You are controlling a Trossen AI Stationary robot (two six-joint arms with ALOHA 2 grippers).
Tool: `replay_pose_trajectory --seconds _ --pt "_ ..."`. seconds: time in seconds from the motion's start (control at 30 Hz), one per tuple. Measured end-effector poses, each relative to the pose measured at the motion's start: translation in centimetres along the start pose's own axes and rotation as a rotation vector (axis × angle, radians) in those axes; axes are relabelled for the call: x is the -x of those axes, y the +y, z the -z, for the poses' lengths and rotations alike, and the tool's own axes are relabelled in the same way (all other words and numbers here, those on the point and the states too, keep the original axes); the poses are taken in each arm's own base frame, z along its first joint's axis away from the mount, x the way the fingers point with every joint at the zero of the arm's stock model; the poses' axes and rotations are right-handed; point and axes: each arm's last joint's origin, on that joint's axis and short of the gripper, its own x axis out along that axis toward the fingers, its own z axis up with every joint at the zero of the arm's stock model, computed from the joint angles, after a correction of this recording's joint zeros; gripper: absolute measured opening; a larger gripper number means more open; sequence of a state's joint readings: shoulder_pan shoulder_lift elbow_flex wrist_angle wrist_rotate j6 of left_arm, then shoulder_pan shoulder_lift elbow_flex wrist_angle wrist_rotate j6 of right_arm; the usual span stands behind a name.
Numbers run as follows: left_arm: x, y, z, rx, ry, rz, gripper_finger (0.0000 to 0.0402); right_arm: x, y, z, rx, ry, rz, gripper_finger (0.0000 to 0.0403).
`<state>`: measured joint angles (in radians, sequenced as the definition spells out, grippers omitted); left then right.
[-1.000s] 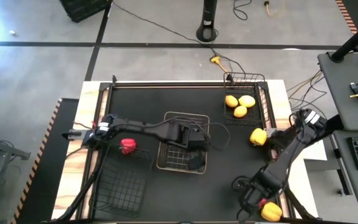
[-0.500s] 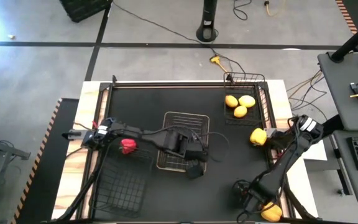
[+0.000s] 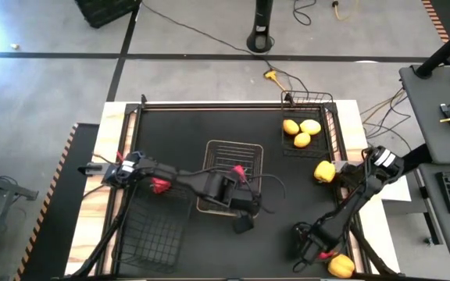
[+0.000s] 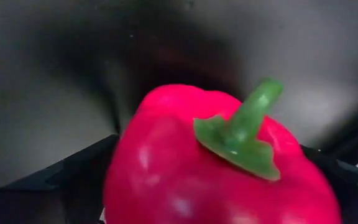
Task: Sort produce into baskets
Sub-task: Put the bottom red bell pepper into the yellow wire basket
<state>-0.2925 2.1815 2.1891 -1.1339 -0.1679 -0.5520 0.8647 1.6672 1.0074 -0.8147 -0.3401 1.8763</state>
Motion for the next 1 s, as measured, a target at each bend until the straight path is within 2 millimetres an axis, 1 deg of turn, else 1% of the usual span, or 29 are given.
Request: replay_pose_trajectory --seconds 0.1,0.27,0.33,0.43,0.53,0.67,0.73,0.8,0.9,1.0 --pt "0.0 0.3 -0.2 0.002 0.001 -0.008 0.0361 0.0 0.0 -0.2 -0.004 0.001 -0.004 0.0368" --pt "0.0 0.6 -0.4 -0.006 -0.004 -0.012 0.0361 0.2 0.2 -0.2 0.003 -0.008 -0.015 0.0317" --pt "0.0 0.6 -0.4 -0.011 -0.009 -0.019 0.0361 0.3 0.2 -0.2 0.002 -0.022 -0.019 0.0317" --pt "0.1 0.9 -0.4 -0.014 -0.03 -0.077 0.0361 0.8 0.4 -0.1 0.02 -0.031 -0.015 0.0317" --pt "0.9 1.3 -0.2 -0.023 -0.019 -0.141 0.0361 1.8 0.6 0.1 0.027 -0.06 -0.006 0.0317" --pt "3.6 1.6 -0.4 -0.086 -0.019 -0.186 0.0361 3.9 1.2 -0.1 0.063 -0.111 -0.005 0.0316" --pt "4.8 1.3 -0.5 -0.122 -0.04 -0.17 0.0361 5.4 1.5 -0.5 0.077 -0.132 0.009 0.0316" --pt "5.6 0.9 -0.7 -0.127 -0.085 -0.14 0.0361 7.1 1.8 -1.1 0.106 -0.139 0.021 0.0316" --pt "7.1 0.6 -0.2 -0.13 -0.112 -0.115 0.0361 10.0 2.1 -1.9 0.168 -0.168 0.039 0.0316" --pt "8.6 0.3 0.6 -0.102 -0.106 -0.116 0.0361 12.3 2.2 -2.9 0.231 -0.206 0.051 0.0316"
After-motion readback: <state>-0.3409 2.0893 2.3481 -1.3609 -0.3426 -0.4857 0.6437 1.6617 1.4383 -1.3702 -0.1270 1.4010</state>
